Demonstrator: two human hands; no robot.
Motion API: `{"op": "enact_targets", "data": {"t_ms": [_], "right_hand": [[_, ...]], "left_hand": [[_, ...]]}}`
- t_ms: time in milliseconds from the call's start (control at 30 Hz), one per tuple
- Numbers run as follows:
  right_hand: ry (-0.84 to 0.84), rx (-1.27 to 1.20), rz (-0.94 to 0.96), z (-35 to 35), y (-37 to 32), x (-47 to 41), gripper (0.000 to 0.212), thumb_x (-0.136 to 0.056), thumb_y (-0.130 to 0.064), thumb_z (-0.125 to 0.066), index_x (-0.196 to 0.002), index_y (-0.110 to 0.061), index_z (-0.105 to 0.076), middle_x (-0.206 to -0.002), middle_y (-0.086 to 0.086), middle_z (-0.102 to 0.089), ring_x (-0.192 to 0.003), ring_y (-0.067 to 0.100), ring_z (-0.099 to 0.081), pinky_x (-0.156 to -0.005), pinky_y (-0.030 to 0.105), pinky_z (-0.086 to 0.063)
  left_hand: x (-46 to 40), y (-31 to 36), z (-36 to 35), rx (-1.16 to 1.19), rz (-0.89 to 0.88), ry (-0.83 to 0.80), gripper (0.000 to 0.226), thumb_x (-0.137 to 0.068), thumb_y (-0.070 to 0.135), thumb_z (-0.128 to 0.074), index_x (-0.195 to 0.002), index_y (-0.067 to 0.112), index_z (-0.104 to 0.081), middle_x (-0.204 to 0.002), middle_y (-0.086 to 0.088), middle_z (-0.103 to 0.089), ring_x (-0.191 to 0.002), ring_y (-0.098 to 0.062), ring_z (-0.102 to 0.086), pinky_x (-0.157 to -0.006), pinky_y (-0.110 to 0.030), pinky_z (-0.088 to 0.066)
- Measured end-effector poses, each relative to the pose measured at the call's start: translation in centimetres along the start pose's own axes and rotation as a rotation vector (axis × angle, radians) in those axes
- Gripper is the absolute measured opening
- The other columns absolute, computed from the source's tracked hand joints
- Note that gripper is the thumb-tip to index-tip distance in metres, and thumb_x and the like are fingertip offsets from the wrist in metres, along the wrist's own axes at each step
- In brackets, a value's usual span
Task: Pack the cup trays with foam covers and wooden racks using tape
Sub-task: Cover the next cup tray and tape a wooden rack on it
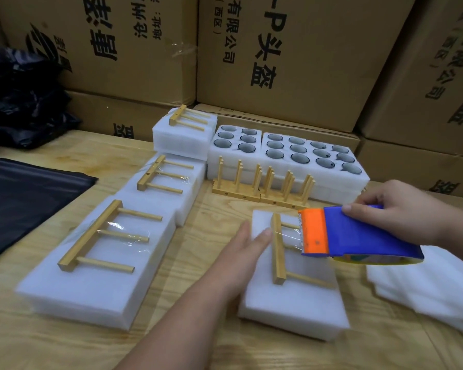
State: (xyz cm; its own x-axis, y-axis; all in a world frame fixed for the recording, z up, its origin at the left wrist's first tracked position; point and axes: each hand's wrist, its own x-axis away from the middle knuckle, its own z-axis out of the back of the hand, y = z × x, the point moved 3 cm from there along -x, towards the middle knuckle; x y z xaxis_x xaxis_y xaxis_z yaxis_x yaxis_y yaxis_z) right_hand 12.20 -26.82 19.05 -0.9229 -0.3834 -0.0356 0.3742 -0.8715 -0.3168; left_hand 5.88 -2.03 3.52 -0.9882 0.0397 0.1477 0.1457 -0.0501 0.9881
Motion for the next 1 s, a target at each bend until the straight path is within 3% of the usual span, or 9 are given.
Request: {"op": "enact_targets", "data": {"t_ms": [100, 267, 367, 533, 700, 867, 1000], "right_hand": [[-0.01, -0.004, -0.007, -0.5, 0.6, -0.3, 0.059, -0.083, -0.067, -0.057, -0.068, -0.012, -0.071, -0.073, 0.014, -0.068, -0.07, 0.034, -0.063, -0.065, 0.05, -0.051], [-0.088, -0.059, -0.071, -0.6, 1.7, -1.0, 0.074, -0.066, -0.08, -0.055, -0.065, -0.007, -0.066, -0.056, 0.004, -0.058, -0.05, 0.013, -0.05, -0.054, 0.033, -0.039], [-0.134, -0.08, -0.098, -1.2, 2.4, -1.3, 0.07, -0.066, -0.078, -0.058, -0.059, -0.008, -0.06, -0.051, -0.004, -0.049, -0.048, 0.01, -0.043, -0.051, 0.024, -0.035], [-0.155, -0.108, -0.087, -2.0, 3.5, -1.7, 0.06, -0.068, -0.076, -0.057, -0.049, -0.019, -0.054, -0.048, -0.007, -0.045, -0.046, 0.009, -0.04, -0.054, 0.028, -0.034], [-0.16, -0.13, -0.089, -2.6, 5.1, -1.5, 0.059, -0.07, -0.078, -0.057, -0.05, -0.022, -0.057, -0.048, -0.007, -0.049, -0.045, 0.007, -0.043, -0.046, 0.019, -0.033], [-0.167, -0.196, -0.058, -3.2, 6.8, -1.0, 0.071, -0.073, -0.084, -0.056, -0.053, -0.016, -0.052, -0.053, -0.003, -0.044, -0.051, 0.013, -0.039, -0.054, 0.032, -0.034], [-0.187, -0.209, -0.052, -3.1, 7.3, -0.9, 0.062, -0.074, -0.078, -0.059, -0.052, -0.021, -0.056, -0.051, -0.005, -0.046, -0.05, 0.012, -0.042, -0.054, 0.032, -0.035]], "left_hand": [[0.0, 3.0, -1.6, -0.456, -0.216, -0.088, 0.128, -0.061, 0.088, -0.057, -0.162, 0.03, -0.003, -0.165, 0.024, 0.003, -0.149, 0.006, 0.011, -0.12, -0.023, -0.003], [-1.2, 4.5, -5.4, -0.929, -0.253, -0.118, 0.133, -0.061, 0.088, -0.065, -0.161, 0.027, -0.003, -0.17, 0.006, 0.004, -0.154, -0.014, 0.016, -0.126, -0.048, -0.002], [-1.1, 3.6, -6.4, -1.076, -0.274, -0.044, 0.13, -0.064, 0.091, -0.058, -0.161, 0.024, -0.004, -0.17, 0.002, 0.007, -0.154, -0.018, 0.019, -0.125, -0.048, 0.003], [-1.1, 2.9, -6.4, -1.099, -0.309, 0.011, 0.13, -0.063, 0.093, -0.055, -0.161, 0.024, -0.005, -0.169, 0.006, 0.008, -0.154, -0.013, 0.018, -0.125, -0.042, 0.004], [-1.0, 3.0, -6.3, -1.118, -0.294, -0.005, 0.131, -0.062, 0.094, -0.053, -0.161, 0.025, -0.004, -0.169, 0.01, 0.01, -0.153, -0.01, 0.019, -0.125, -0.042, 0.004], [-1.0, 3.2, -6.4, -1.137, -0.288, -0.032, 0.131, -0.063, 0.094, -0.053, -0.161, 0.024, -0.002, -0.169, 0.01, 0.012, -0.152, -0.009, 0.02, -0.126, -0.041, 0.005], [-1.0, 3.2, -6.5, -1.143, -0.283, -0.037, 0.131, -0.063, 0.095, -0.052, -0.161, 0.025, -0.001, -0.168, 0.011, 0.013, -0.152, -0.008, 0.021, -0.126, -0.041, 0.006]]}}
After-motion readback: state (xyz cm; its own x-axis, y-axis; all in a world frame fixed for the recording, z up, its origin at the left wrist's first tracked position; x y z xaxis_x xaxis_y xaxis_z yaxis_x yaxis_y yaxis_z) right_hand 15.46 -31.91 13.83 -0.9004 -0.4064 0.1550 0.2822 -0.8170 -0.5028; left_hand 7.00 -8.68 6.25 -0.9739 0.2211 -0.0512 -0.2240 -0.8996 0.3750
